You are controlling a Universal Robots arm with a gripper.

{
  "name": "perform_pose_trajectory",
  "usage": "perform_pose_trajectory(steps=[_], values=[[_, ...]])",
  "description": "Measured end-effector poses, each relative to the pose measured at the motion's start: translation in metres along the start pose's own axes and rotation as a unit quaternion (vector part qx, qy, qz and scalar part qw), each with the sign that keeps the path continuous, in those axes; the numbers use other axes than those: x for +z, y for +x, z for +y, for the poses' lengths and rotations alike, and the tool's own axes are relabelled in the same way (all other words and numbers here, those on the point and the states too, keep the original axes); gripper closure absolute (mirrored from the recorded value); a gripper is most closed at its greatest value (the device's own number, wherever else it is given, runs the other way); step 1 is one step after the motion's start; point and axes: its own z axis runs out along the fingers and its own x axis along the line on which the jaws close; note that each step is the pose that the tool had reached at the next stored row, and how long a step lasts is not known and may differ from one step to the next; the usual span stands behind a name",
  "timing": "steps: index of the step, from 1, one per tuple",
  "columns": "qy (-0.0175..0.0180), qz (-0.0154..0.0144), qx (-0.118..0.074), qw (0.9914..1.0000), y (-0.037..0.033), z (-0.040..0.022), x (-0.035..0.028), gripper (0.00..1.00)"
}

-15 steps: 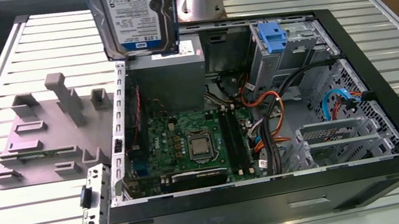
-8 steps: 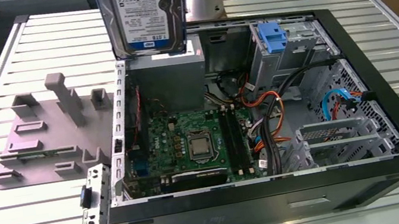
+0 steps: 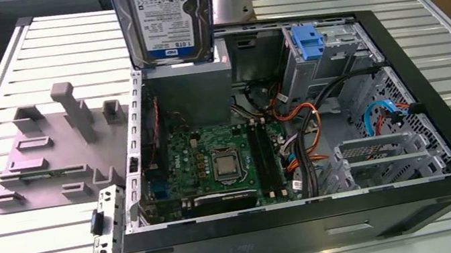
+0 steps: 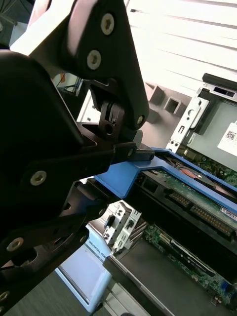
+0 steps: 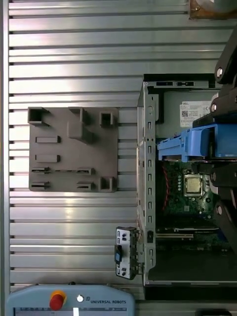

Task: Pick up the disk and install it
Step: 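Pick up the disk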

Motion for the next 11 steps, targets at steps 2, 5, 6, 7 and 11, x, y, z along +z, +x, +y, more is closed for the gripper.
perform_pose_trajectory(steps=[2,5,6,7,11], values=[[0.0,0.0,0.0,1.0,0.0024,-0.0007,0.0001,0.64],[0.0001,-0.0001,0.0,1.0,0.0053,-0.0041,0.0004,0.64],[0.0,0.0,0.0,1.0,0.0057,-0.0061,0.0003,0.64],[0.0,0.0001,0.0,1.0,0.0059,-0.0089,0.0003,0.64],[0.0,0.0,0.0,1.0,0.006,-0.0244,0.0003,0.64]])
